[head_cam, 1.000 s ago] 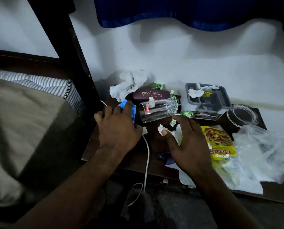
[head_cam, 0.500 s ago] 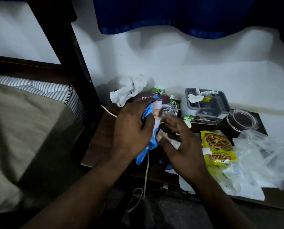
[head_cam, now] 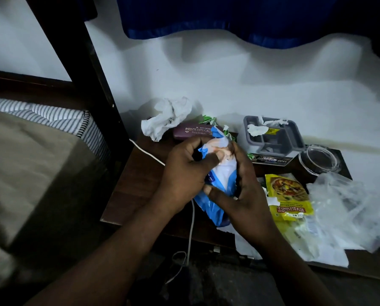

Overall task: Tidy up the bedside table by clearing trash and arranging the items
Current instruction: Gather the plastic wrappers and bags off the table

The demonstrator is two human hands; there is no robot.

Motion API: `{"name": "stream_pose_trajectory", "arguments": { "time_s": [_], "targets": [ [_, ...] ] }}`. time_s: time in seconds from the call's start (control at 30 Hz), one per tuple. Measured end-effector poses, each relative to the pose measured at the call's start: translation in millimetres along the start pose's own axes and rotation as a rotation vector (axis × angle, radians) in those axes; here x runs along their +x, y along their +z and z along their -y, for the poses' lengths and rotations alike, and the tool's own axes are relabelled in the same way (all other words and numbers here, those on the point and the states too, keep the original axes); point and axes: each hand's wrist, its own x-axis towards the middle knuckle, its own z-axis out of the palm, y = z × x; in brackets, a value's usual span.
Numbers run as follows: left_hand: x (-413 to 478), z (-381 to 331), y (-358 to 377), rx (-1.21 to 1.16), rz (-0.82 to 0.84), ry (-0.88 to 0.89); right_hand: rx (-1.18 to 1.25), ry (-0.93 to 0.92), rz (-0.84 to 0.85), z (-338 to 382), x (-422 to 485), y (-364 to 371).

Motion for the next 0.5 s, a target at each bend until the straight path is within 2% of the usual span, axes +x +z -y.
{"name": "stream_pose_trajectory", "arguments": {
  "time_s": [0.17, 0.23, 0.27, 0.3, 0.37, 0.4, 0.43, 0.5],
  "targets": [
    [1, -8, -5, -0.239, 0.15, -0.026, -0.07, -0.042, -0.141, -8, 7, 3],
    [8, -10, -12, -0.276, 0.107, -0.019, -0.072, -0.056, -0.194, -9, 11, 2],
    [13, -6, -17, -0.212, 0.04, 0.025, -0.075, -0.06, -0.208, -10, 12, 2],
    [22, 0, -26, -0.03, -0.062, 0.108, -0.08, -0.059, -0.215, -10, 12, 2],
    [37, 13, -47, 0.612, -0.292, 0.337, -0.089, -0.055, -0.217, -10, 11, 2],
    [43, 16, -57, 0.885, -0.355, 0.405, -0.087, -0.056, -0.216, -9, 11, 3],
    [48, 20, -65, 1.044, -0.376, 0.389, -0.084, -0.058, -0.215, -9, 10, 4],
    [54, 24, -72, 1.15, -0.343, 0.239, -0.087, -0.061, -0.213, -9, 10, 5]
  ]
}}
